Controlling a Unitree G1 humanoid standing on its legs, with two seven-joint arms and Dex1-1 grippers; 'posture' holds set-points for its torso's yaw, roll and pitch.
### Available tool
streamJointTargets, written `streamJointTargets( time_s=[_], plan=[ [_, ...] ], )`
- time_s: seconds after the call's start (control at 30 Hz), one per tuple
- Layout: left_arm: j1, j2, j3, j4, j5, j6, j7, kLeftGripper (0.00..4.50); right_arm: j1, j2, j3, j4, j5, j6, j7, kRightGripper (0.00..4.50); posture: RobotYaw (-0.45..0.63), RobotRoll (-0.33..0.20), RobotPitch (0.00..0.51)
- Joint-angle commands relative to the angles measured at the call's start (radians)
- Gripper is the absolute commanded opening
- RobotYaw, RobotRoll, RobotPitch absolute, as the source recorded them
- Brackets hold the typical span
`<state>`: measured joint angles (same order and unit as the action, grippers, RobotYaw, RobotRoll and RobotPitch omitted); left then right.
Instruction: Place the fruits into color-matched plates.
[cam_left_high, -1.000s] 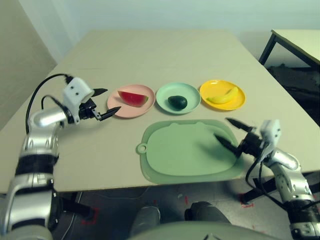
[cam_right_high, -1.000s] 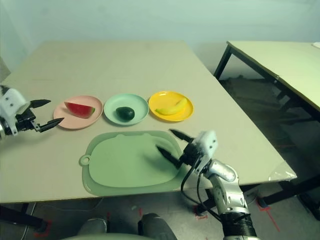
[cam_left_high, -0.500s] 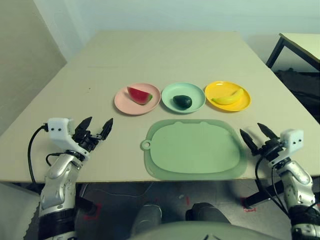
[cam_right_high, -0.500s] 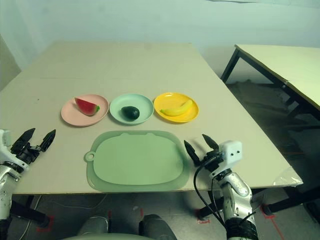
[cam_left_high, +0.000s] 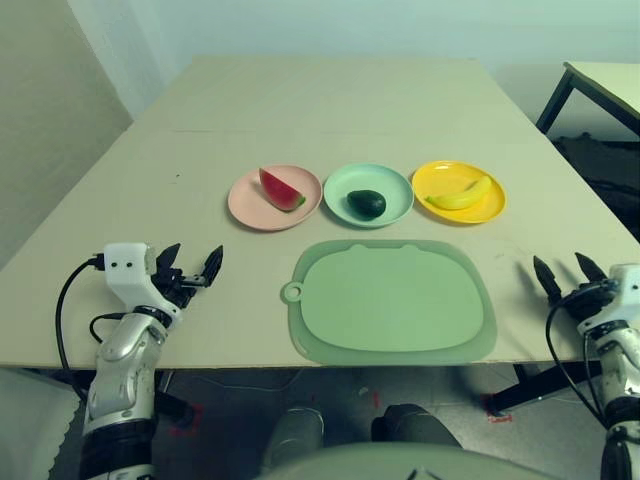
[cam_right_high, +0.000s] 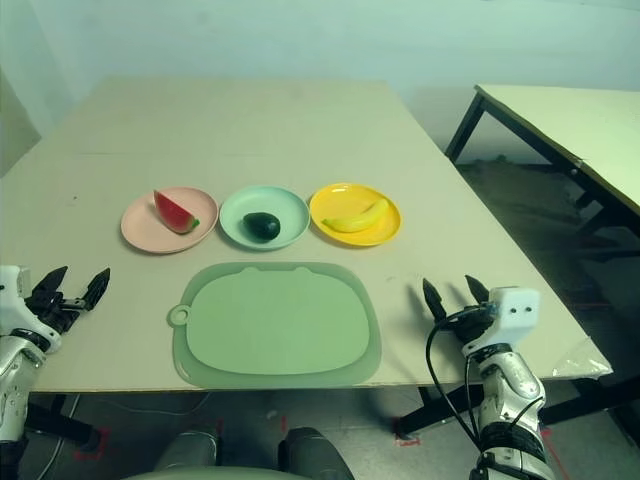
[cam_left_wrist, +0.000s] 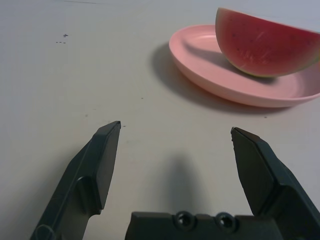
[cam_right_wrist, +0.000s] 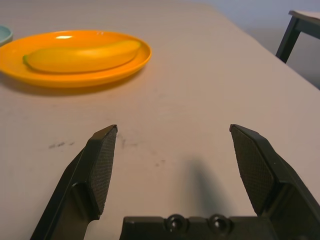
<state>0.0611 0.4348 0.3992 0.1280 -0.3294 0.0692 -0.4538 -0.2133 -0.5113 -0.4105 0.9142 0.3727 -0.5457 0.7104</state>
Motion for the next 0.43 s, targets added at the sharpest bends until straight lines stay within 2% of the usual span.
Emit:
streamJointTargets(
  time_s=[0.03, 0.27, 0.43],
  plan=[
    [0.028, 0.020, 0.022, 0.006, 0.006, -0.012, -0.001, 4.49, -0.030, -0.002, 0.008, 0.038, -0.016, -0.010, 0.012, 4.50, 0.07, 0.000, 0.041],
    [0.056, 0.051, 0.045, -0.014, -0.001, -0.014, -0.005, 4.49, -0.068, 0.001, 0.013, 0.111, -0.040, -0.026, 0.025, 4.50, 0.09, 0.000, 0.032],
    [0.051, 0.043, 0.035, -0.018, 0.005, -0.017, 0.007, 4.49, -0.091, 0.011, 0.009, 0.130, -0.041, -0.034, 0.028, 4.50, 0.09, 0.000, 0.022]
  ],
)
